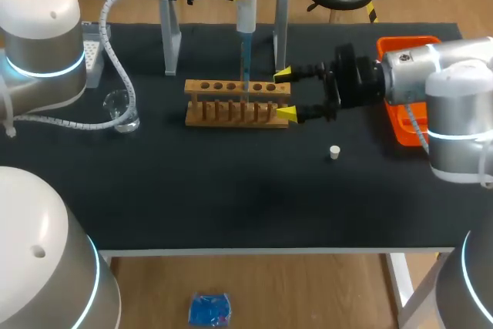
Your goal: Invert the test tube, pick up the pipette, mount the tip to pipette, aspirate from beaker and dispense into the tube, eject the tip, return the pipette, and cap with the stopper.
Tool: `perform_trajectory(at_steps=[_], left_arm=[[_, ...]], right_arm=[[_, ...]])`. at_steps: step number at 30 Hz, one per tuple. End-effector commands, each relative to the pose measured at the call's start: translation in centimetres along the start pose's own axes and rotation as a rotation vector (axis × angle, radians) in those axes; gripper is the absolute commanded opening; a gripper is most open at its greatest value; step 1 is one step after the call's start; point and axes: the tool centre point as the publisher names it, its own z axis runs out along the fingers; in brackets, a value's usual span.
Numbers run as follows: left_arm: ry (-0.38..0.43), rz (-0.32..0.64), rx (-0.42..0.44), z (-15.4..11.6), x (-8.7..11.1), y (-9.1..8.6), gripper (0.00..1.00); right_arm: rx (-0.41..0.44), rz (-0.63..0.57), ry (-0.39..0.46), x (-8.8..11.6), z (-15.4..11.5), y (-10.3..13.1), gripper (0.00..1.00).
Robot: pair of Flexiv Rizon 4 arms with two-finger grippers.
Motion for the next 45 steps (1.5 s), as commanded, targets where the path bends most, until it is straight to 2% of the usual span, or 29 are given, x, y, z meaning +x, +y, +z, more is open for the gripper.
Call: perform_trajectory(at_steps=[1, 8, 13, 19, 25, 36, 45], left_arm=[[-0.001, 0.001, 0.003, 0.0, 0.0, 0.0, 0.0], [-0.012, 0.012, 0.008, -0.5, -0.2, 0.4, 0.0], [-0.05, 0.035, -0.029, -4.1, -1.1, 1.7, 0.0], [-0.095, 0.081, -0.069, -9.8, -2.1, 2.6, 0.0], [-0.133, 0.126, -0.07, -14.5, -3.6, 4.1, 0.0], [-0.123, 0.132, -0.048, -19.8, -5.9, 8.0, 0.0], [-0.116, 0.11, -0.036, -21.9, -7.6, 10.0, 0.0]], right_arm=[[0.002, 0.0, 0.0, 0.1, 0.0, 0.0, 1.0], [0.002, 0.0, 0.0, 0.1, 0.0, 0.0, 1.0], [0.002, 0.0, 0.0, 0.1, 0.0, 0.0, 1.0], [0.002, 0.0, 0.0, 0.1, 0.0, 0.0, 1.0], [0.002, 0.0, 0.0, 0.1, 0.0, 0.0, 1.0], [0.002, 0.0, 0.0, 0.1, 0.0, 0.0, 1.0], [0.002, 0.0, 0.0, 0.1, 0.0, 0.0, 1.0]])
